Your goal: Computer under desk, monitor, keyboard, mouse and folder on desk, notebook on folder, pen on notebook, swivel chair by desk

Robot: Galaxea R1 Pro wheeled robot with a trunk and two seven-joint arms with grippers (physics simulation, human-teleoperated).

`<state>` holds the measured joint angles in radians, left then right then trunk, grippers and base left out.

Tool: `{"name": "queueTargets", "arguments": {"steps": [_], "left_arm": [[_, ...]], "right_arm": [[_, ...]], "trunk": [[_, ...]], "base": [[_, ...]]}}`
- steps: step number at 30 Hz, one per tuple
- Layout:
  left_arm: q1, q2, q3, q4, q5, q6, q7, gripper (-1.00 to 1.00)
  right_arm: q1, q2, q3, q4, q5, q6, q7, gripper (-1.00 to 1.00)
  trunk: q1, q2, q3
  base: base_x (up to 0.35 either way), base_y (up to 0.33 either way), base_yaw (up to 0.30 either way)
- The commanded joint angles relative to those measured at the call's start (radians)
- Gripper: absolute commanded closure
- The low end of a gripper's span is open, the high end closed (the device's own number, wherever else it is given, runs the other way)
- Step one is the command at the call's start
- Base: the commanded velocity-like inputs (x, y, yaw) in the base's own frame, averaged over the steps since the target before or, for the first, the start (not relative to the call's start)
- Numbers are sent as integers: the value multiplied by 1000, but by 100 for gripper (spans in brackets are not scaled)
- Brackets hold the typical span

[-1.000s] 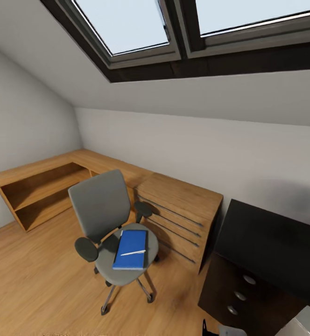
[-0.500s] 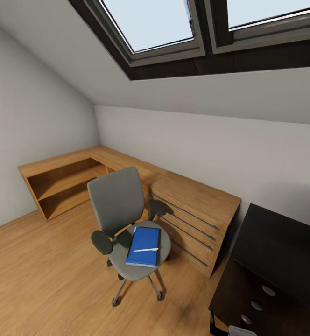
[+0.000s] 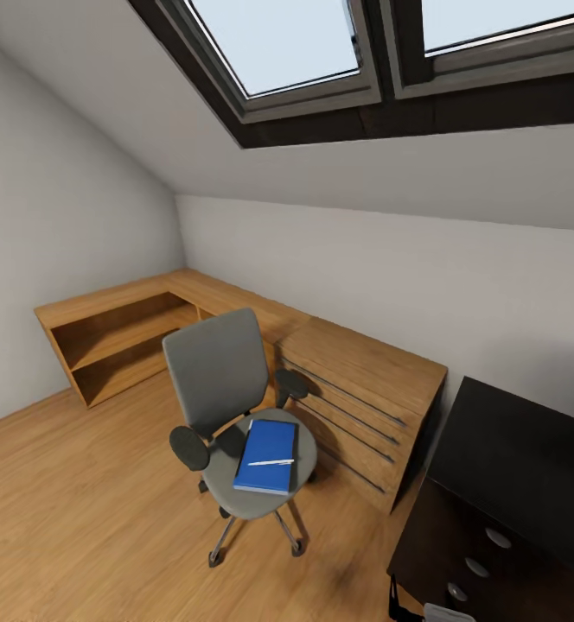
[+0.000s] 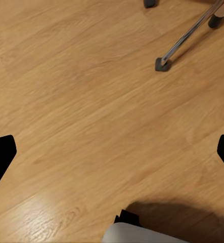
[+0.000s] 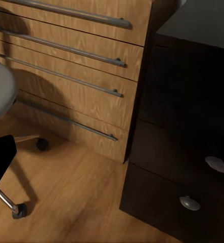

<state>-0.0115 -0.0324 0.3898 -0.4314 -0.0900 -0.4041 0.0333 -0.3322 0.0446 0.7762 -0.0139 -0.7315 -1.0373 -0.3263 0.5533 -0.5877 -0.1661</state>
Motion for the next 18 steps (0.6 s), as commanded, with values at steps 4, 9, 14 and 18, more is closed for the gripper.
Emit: {"name": "queueTargets", "arguments": {"steps": [4,9,14,18], "left_arm": [[-1,-1,4,0,-10,-4,3,-100],[-1,-1,3,0,-10,-4,3,-100],[-1,-1,2,0,-10,-4,3,-100],[-1,0,3,0,-9,-4,3,-100]], "right_arm": [[-1,3,9,0,0,-2,-9,-100],[-1,4,9,0,0,-4,-10,-100],[-1,4,10,0,0,-4,-10,-100],[-1,5,11,0,0,-4,-10,-100]], "trunk": [[0,-1,-2],[0,-1,-2],[0,-1,-2],[0,-1,-2]], "base": [[0,0,162],[0,-95,273],[0,-258,276],[0,-117,277]]}}
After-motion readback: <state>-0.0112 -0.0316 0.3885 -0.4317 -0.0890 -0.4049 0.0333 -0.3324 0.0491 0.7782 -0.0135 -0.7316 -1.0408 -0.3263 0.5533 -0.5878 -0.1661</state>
